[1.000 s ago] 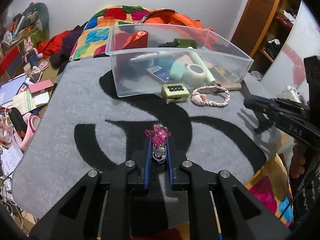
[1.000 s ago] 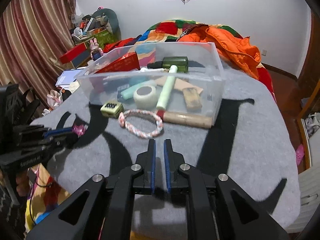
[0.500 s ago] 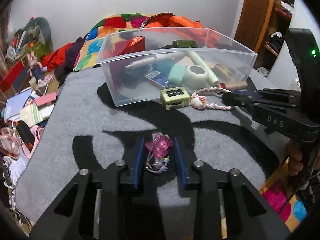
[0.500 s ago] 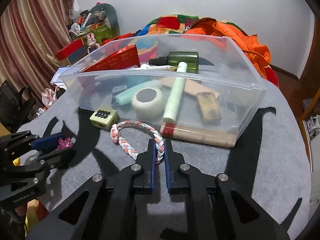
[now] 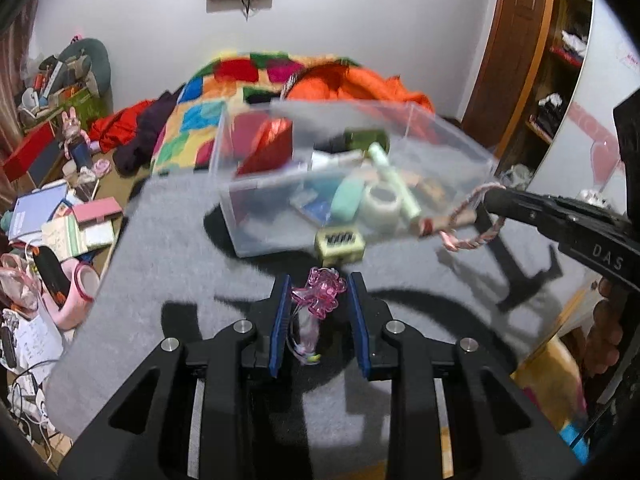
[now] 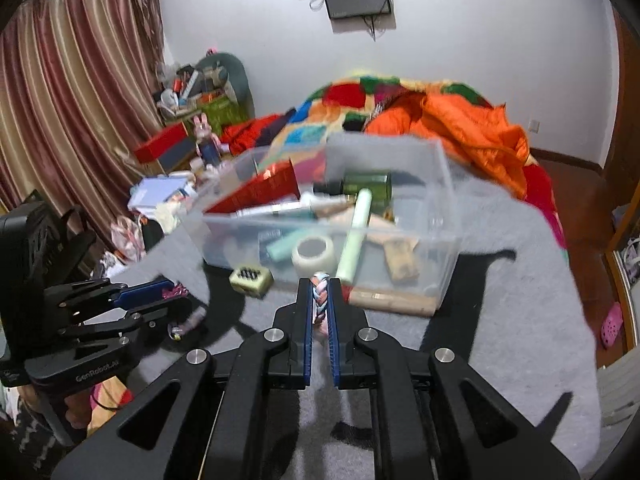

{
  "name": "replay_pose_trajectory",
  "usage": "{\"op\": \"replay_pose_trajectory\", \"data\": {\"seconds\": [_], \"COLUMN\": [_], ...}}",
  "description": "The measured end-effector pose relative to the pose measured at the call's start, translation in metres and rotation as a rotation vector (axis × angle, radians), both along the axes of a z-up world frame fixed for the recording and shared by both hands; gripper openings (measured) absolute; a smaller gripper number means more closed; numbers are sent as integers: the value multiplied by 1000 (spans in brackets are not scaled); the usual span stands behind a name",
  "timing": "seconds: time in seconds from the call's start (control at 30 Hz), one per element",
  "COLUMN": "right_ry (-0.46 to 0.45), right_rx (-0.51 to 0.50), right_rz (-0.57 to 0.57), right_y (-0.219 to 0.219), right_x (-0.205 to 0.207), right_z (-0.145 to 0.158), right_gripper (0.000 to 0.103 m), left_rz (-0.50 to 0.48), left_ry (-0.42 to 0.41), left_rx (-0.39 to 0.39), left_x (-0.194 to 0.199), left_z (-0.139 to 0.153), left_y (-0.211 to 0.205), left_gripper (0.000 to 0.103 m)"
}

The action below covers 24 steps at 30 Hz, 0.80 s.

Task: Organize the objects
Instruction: 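Carry hair clip and rope ring over the clear box and open both tools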

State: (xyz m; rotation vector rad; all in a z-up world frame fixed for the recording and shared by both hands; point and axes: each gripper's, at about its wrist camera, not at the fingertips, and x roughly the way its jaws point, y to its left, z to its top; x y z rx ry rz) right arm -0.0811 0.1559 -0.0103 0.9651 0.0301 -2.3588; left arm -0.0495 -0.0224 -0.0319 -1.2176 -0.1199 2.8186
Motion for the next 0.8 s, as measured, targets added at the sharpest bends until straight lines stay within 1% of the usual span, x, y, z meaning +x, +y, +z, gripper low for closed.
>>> {"op": "replay_pose_trajectory", "data": {"seconds": [0.23,0.43,0.6,0.7,0.8], "right_ry": [60,104,133,138,130], "right_rx": [-41,-62,-81,-91,-83], "right_rz": [-13,-25,-43,-49,-54], "right_y": [8,10,12,10,4], "right_x": [-1,-10,-24,-35,-49], "right_z": [28,47,60,65,64], "right_gripper": [6,6,6,6,6], "left_rz": [7,17,19,24,20], "left_ry": [74,125,170,185,172], "left_rx": [20,43,46,46,73], "left_x": [-7,-18,-29,-38,-52], "left_z": [32,57,77,84,84], "left_y": [0,-5,-8,-10,-12], "left_gripper": [28,28,28,28,28]}}
